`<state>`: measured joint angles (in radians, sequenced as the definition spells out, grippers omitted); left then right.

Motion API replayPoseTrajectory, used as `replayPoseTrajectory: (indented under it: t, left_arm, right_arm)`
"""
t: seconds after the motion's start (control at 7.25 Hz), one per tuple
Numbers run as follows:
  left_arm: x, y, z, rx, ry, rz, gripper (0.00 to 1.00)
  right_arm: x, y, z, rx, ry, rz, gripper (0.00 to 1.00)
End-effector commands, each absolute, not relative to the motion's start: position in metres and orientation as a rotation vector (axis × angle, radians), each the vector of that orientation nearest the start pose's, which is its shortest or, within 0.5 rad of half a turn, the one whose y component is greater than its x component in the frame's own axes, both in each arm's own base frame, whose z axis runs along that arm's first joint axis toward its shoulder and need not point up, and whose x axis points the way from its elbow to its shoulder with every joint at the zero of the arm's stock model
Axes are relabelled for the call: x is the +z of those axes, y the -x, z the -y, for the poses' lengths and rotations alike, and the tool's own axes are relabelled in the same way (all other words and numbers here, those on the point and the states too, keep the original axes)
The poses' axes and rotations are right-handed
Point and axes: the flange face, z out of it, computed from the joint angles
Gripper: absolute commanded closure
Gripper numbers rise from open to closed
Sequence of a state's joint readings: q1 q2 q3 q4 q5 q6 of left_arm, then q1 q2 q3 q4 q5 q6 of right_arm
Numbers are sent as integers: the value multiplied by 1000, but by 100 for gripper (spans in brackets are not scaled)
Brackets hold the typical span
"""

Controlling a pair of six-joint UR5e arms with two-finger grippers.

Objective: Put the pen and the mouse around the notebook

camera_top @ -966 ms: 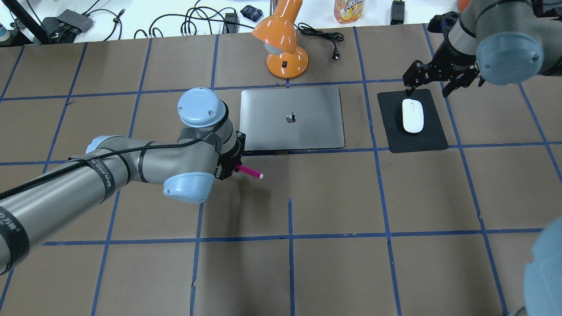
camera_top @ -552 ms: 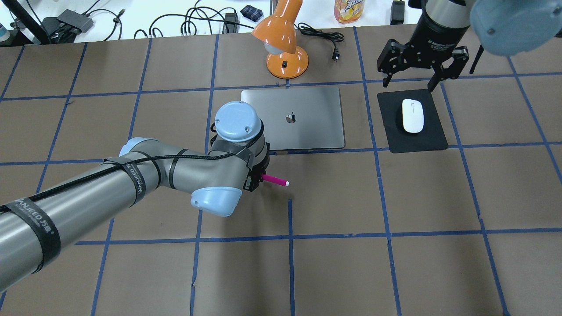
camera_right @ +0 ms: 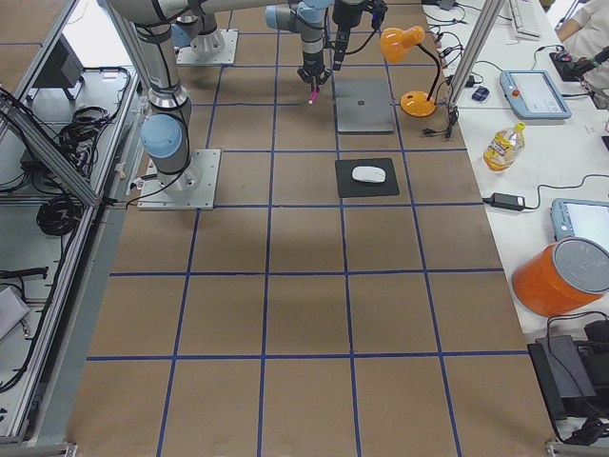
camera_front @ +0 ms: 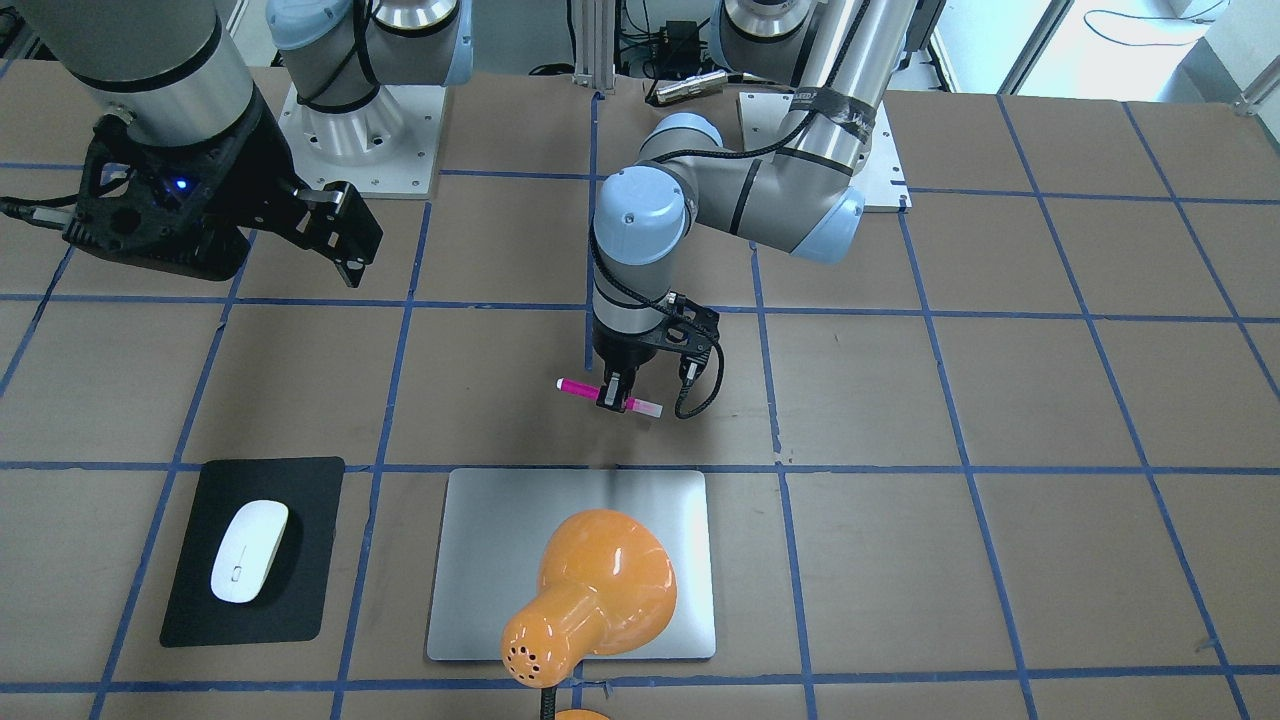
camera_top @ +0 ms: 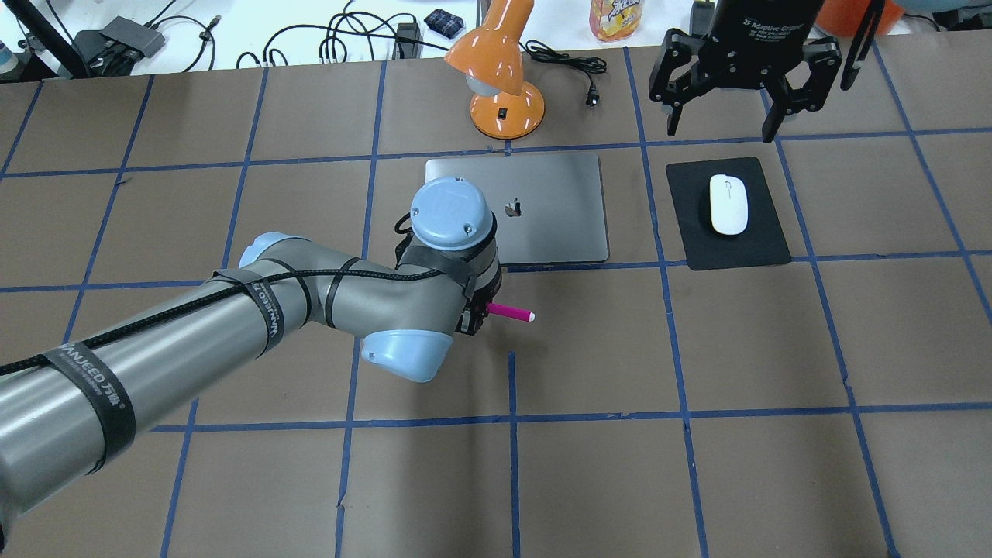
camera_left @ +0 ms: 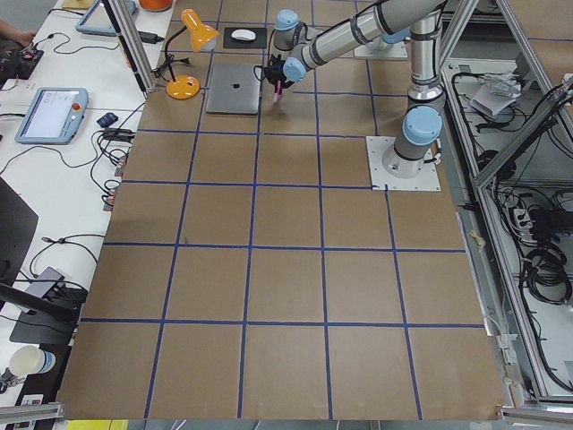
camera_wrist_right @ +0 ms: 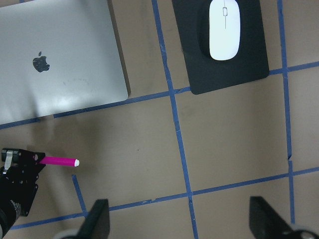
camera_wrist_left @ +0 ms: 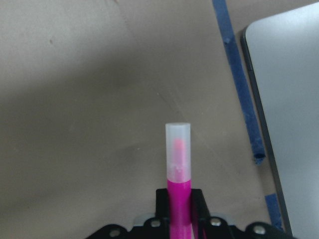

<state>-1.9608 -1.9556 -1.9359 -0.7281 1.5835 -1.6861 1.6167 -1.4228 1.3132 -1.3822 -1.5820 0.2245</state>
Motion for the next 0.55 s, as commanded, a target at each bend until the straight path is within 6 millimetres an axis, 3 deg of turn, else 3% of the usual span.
replayPoseTrajectory:
  t: [0.0, 0.41]
  left_arm:
    - [197, 345, 478, -86, 2054, -2484, 100]
    - [180, 362, 469, -68, 2059, -2461, 100]
  right_arm:
    - [525, -159, 536, 106, -227, -3155, 0]
    - [521, -158, 538, 89, -88, -3150, 0]
